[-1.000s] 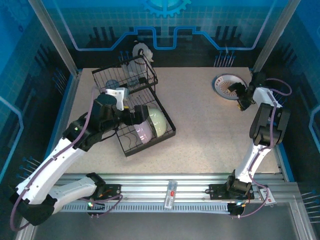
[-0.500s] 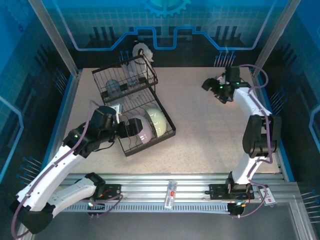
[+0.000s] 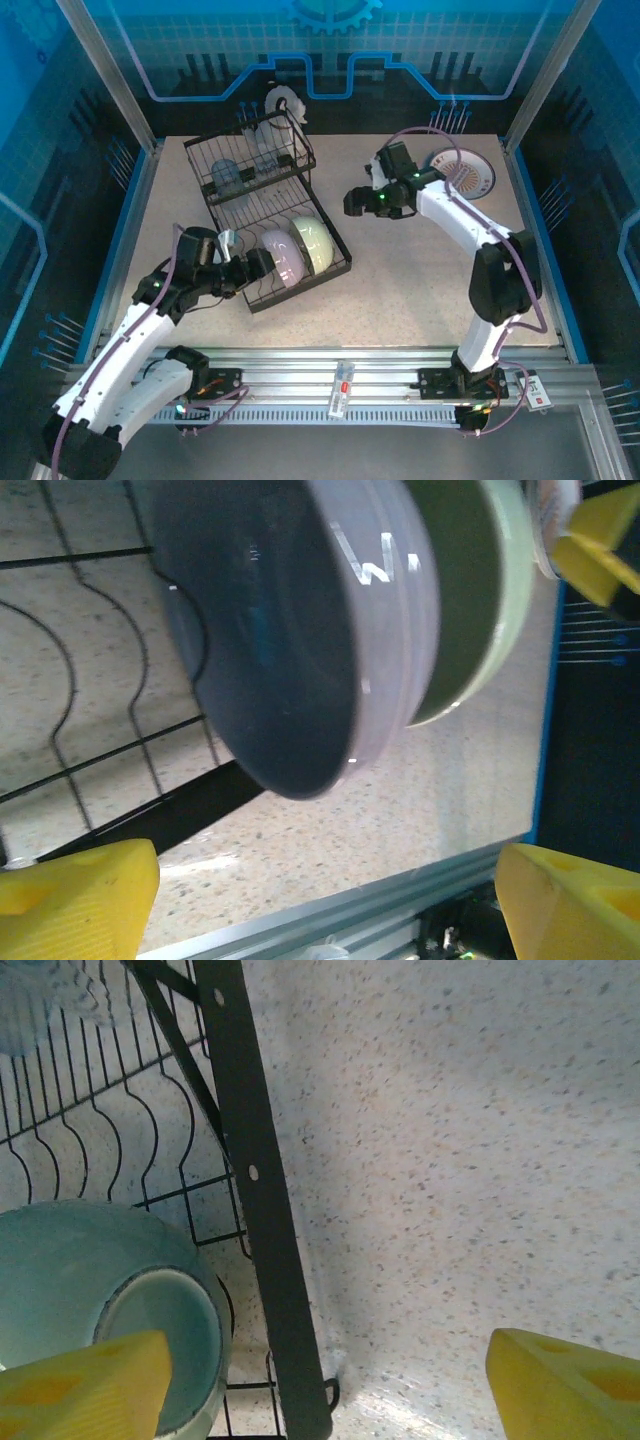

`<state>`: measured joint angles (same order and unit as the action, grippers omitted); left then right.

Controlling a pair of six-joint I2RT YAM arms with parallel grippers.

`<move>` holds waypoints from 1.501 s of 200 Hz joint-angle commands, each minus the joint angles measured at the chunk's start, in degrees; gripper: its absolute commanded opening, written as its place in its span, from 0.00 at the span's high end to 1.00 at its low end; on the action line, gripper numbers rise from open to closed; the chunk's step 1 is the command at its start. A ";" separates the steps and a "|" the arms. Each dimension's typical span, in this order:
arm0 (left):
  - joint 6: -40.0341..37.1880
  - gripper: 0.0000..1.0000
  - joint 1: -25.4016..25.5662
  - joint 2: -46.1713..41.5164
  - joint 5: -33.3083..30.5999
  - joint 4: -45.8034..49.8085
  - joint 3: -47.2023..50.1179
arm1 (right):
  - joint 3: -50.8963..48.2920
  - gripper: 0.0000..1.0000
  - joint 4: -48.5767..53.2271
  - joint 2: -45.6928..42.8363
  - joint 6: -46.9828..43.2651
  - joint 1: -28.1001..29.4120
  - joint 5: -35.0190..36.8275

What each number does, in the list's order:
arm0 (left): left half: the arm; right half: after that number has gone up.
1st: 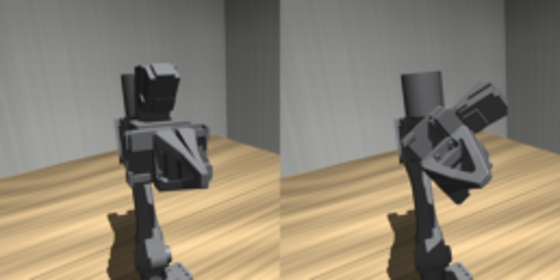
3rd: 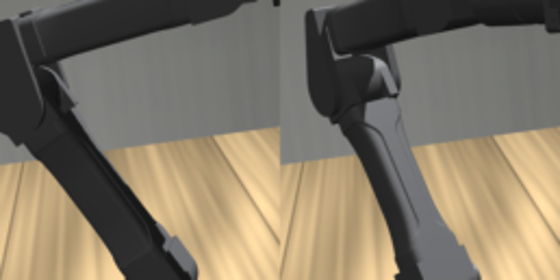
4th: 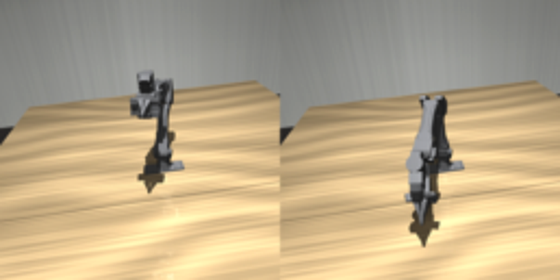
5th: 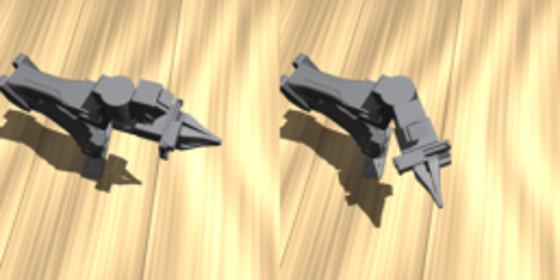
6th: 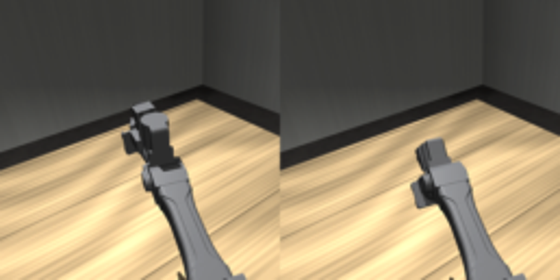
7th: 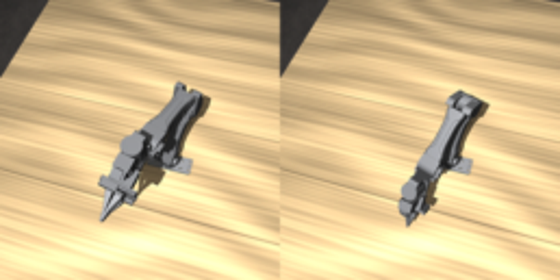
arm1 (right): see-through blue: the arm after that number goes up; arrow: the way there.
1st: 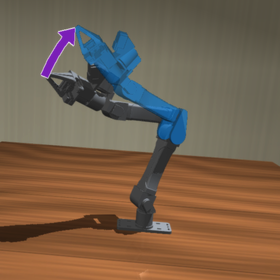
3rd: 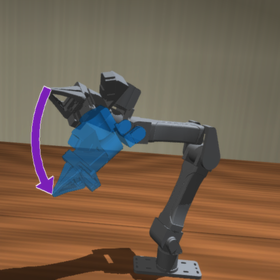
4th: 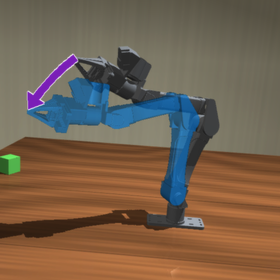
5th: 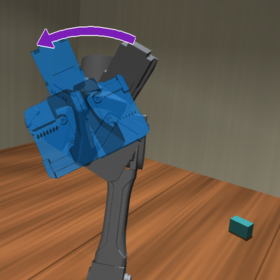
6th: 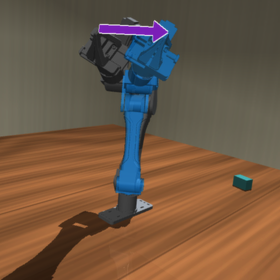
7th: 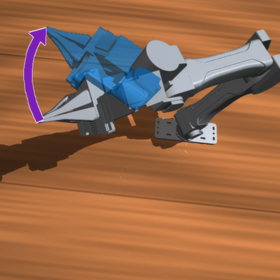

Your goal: Unload the mixed dishes from the dish rack

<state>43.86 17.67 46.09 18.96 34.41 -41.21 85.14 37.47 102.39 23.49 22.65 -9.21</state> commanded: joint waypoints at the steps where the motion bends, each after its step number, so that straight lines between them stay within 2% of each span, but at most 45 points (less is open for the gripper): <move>1: 2.11 0.12 -0.53 -1.26 5.10 -6.45 1.23 | 2.80 0.18 1.62 3.89 -1.04 1.71 -1.77; 63: 6.16 0.16 -0.77 1.13 2.92 -14.37 4.21 | 7.79 0.25 -0.24 13.01 -1.35 4.67 -3.99; 135: 3.83 0.18 -0.88 4.74 4.32 -13.42 2.14 | 7.82 0.41 0.06 16.43 -0.41 6.25 -1.23; 171: 3.75 0.19 -0.97 5.69 4.79 -15.73 2.88 | 6.91 0.54 0.32 16.27 -0.30 6.83 -0.11; 232: 4.01 0.29 -1.24 10.63 7.18 -19.91 2.33 | 3.71 0.78 0.28 15.24 -0.49 6.96 1.01; 270: 3.97 0.33 -1.35 12.01 8.11 -20.85 2.05 | 0.96 1.00 -0.28 13.52 -0.49 7.05 2.42; 300: 3.76 0.34 -1.41 12.47 9.53 -21.84 2.39 | -1.65 1.00 -0.75 11.93 -0.20 6.90 3.23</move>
<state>48.10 16.97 58.19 25.67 14.55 -37.45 87.00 32.14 115.81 21.98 30.09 -8.38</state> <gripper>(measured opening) 0.665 0.064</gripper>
